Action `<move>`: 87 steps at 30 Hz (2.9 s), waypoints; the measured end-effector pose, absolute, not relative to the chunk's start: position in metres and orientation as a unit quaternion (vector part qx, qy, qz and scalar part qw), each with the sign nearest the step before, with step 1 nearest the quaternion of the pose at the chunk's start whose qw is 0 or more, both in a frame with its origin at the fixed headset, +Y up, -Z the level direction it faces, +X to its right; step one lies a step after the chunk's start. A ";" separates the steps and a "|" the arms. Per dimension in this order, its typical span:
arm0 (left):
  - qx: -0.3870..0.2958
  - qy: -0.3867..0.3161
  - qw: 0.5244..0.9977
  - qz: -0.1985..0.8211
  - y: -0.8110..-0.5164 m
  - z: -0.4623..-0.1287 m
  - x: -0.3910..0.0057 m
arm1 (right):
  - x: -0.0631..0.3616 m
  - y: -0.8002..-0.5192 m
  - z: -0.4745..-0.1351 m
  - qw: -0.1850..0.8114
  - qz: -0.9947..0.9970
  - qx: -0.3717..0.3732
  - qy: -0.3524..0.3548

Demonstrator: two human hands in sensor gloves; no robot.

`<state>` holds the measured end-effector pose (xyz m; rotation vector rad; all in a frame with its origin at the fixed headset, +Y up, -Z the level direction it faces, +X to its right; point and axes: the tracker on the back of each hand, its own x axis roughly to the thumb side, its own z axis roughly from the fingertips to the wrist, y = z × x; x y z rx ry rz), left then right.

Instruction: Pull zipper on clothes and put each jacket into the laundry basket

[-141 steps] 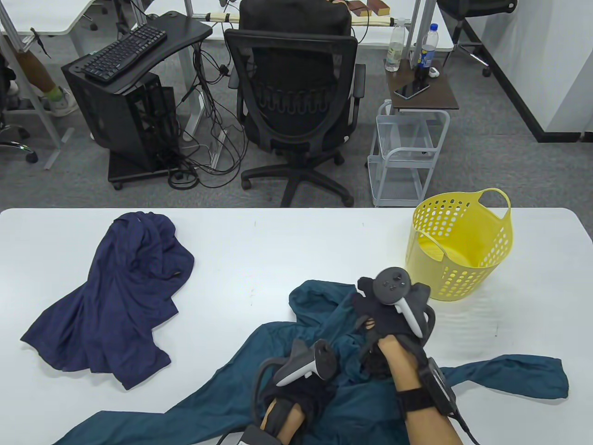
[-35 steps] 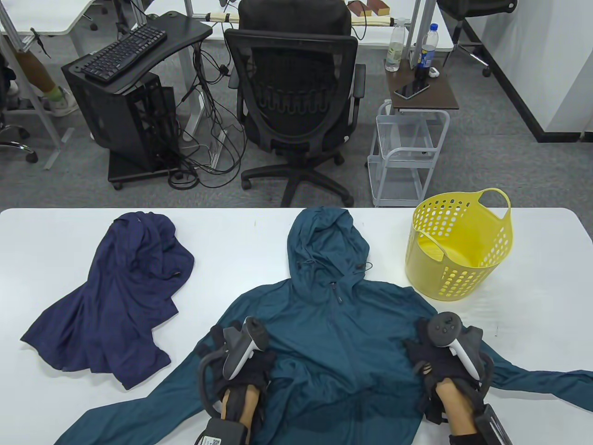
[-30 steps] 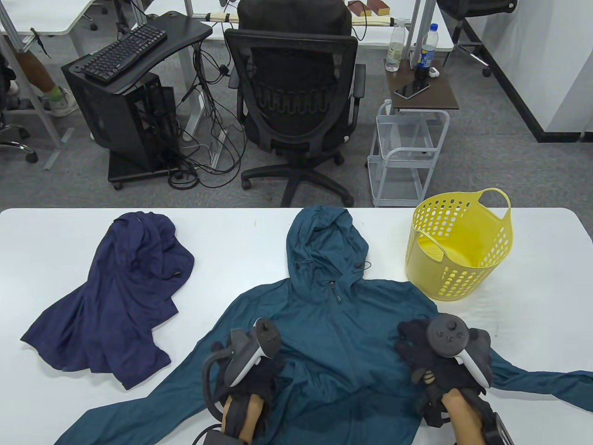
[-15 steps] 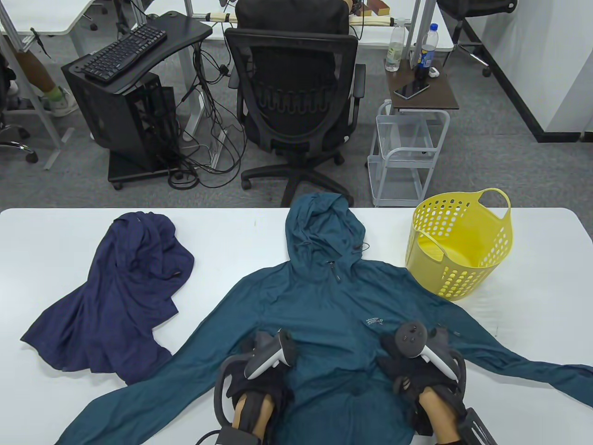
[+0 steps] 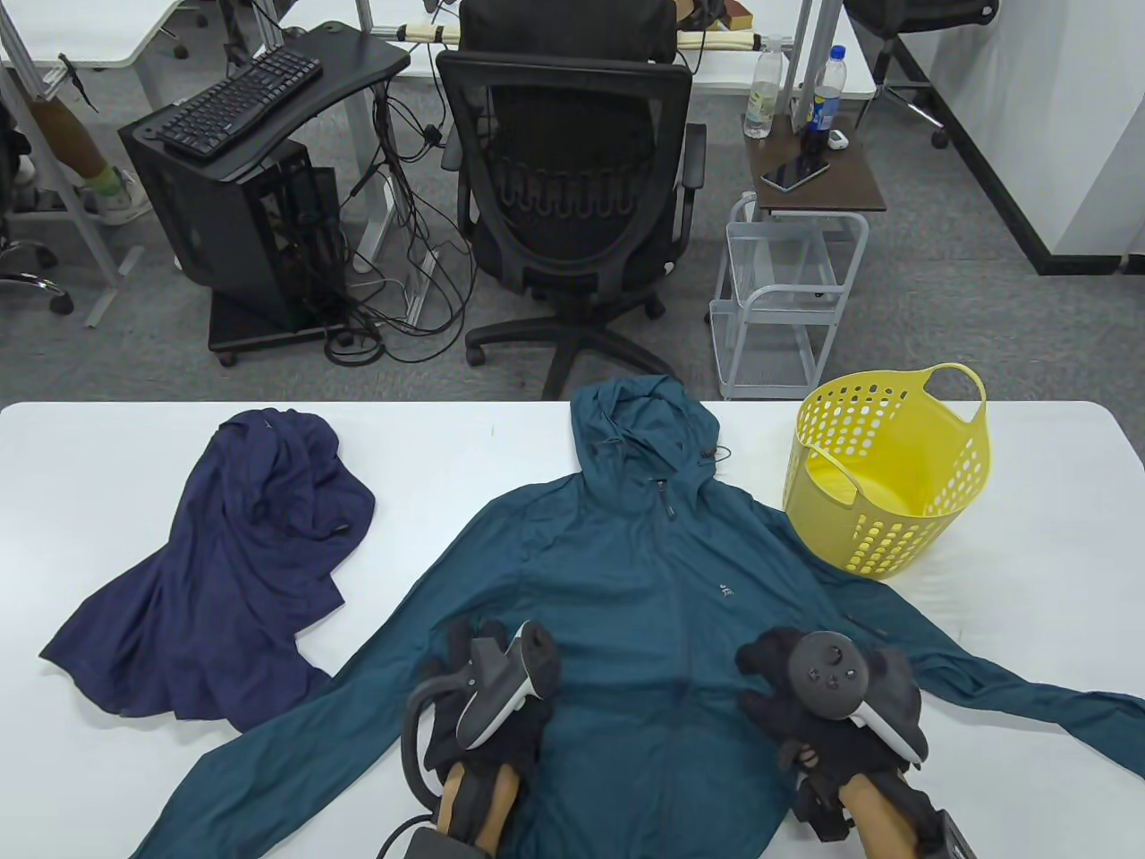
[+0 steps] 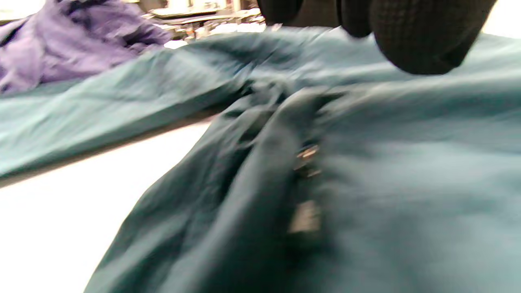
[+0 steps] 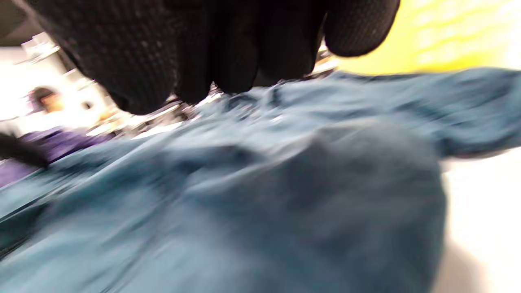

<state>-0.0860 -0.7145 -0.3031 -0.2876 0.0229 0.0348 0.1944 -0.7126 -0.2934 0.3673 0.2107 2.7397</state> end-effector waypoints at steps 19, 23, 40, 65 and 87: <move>-0.310 -0.067 0.948 0.000 -0.789 -0.308 -0.066 | 0.160 -0.734 -0.285 0.252 0.932 0.210 0.157; -0.271 -0.059 0.961 0.010 -0.791 -0.314 -0.076 | 0.120 -0.735 -0.257 0.158 0.904 0.277 0.285; -0.024 -0.105 0.994 0.033 -0.718 -0.261 -0.044 | 0.145 -0.720 -0.271 0.229 0.962 0.147 -0.013; -0.009 0.086 0.965 0.246 -0.682 -0.272 -0.213 | 0.266 -0.690 -0.291 0.213 0.975 -0.003 -0.063; -0.231 -0.213 0.875 0.368 -0.697 -0.270 -0.192 | 0.260 -0.699 -0.291 0.479 0.802 0.284 0.218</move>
